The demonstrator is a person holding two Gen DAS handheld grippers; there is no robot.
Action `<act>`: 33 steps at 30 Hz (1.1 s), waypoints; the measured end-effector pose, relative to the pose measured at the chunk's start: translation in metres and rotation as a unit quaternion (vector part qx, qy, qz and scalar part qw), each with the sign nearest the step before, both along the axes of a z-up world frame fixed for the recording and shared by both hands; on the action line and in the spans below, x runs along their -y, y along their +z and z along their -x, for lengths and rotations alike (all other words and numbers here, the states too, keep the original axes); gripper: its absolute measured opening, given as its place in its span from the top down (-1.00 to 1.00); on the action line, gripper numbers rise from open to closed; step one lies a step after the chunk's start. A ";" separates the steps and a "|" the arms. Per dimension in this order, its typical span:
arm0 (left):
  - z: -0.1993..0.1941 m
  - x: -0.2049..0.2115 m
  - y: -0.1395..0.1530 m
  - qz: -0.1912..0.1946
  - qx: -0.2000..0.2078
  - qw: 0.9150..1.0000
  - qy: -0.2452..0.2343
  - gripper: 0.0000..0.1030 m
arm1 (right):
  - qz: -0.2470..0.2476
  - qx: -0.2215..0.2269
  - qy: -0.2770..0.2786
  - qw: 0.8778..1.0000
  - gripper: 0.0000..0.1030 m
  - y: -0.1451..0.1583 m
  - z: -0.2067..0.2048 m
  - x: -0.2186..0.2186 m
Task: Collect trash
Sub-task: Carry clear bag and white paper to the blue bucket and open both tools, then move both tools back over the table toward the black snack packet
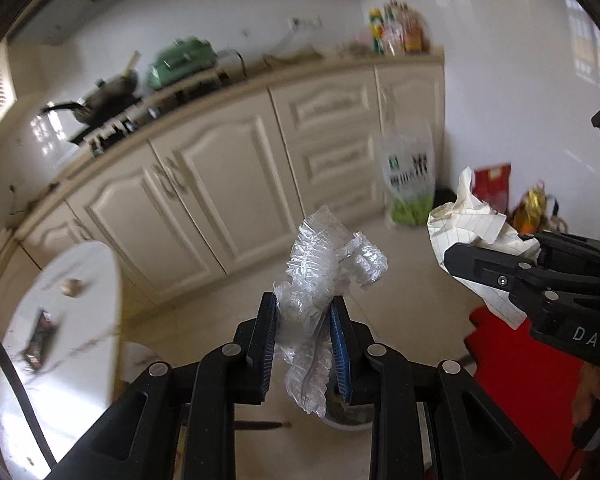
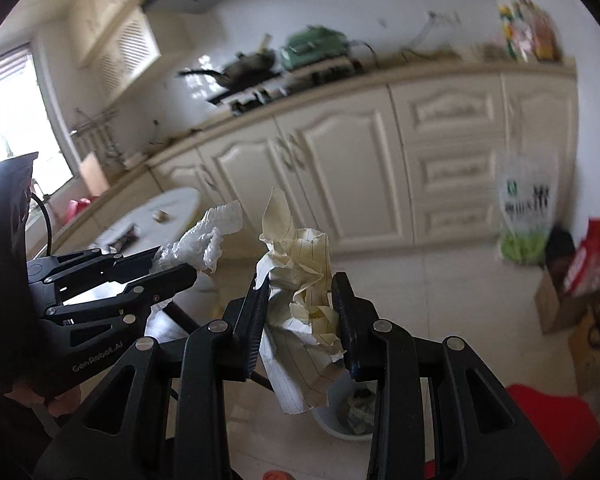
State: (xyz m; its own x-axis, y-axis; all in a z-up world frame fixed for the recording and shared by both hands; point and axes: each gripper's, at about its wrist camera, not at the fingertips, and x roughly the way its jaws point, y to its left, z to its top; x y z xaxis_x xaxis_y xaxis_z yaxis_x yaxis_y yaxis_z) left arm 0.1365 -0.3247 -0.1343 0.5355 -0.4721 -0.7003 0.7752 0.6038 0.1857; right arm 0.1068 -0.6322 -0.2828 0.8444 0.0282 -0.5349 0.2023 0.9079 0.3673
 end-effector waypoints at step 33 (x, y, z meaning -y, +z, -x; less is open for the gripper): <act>-0.054 0.067 -0.055 -0.034 0.002 0.999 0.040 -0.68 | -0.071 -0.076 -0.010 0.995 0.07 -0.107 -0.076 0.037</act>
